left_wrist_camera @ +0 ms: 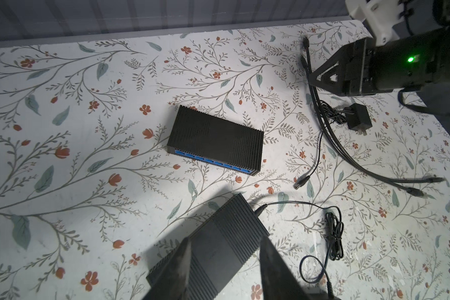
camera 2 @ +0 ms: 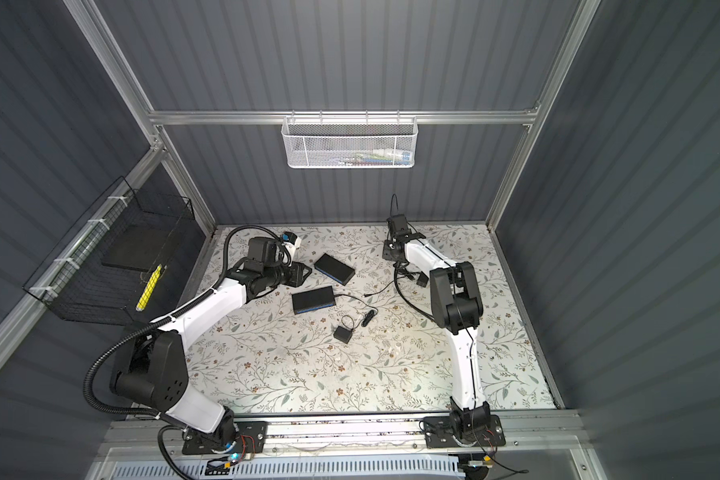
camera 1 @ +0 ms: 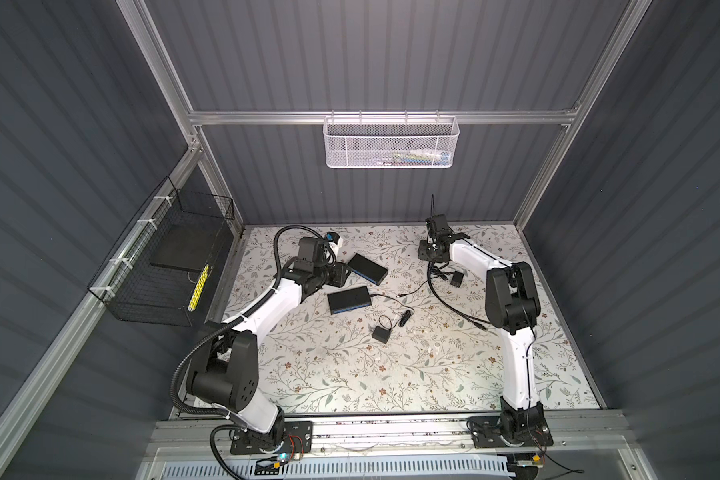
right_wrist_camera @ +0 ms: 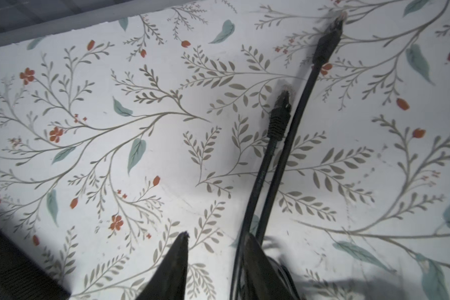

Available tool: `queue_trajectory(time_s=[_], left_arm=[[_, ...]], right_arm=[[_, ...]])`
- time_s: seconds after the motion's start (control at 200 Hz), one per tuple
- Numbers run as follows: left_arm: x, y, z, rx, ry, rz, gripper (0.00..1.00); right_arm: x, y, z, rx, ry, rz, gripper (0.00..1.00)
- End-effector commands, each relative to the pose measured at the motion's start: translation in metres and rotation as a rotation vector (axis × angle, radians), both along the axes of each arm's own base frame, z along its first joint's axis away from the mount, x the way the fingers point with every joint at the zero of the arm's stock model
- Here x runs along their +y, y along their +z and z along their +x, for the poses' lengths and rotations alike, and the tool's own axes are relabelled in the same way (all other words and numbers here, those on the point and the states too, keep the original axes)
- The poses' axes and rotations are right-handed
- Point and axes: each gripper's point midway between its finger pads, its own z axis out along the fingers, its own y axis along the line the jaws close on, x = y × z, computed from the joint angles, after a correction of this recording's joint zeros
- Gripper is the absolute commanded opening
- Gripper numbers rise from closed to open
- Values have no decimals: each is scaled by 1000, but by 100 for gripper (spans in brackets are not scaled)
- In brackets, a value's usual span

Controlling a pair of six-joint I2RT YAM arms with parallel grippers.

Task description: Insert the plug into the switch port

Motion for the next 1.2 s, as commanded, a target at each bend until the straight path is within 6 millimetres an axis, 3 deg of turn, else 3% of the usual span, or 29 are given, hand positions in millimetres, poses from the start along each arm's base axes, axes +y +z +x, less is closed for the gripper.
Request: queue_trajectory(time_s=[0.0, 0.25, 0.855, 1.196], left_arm=[[9, 6, -8, 5, 2, 25, 44], [17, 11, -13, 5, 15, 49, 44], [21, 2, -17, 27, 18, 54, 44], [23, 2, -18, 29, 22, 55, 44]], right_arm=[[-10, 3, 15, -29, -60, -22, 37], [-10, -5, 24, -15, -133, 23, 36], [-16, -31, 7, 119, -252, 56, 37], [-11, -41, 8, 165, -260, 91, 35]])
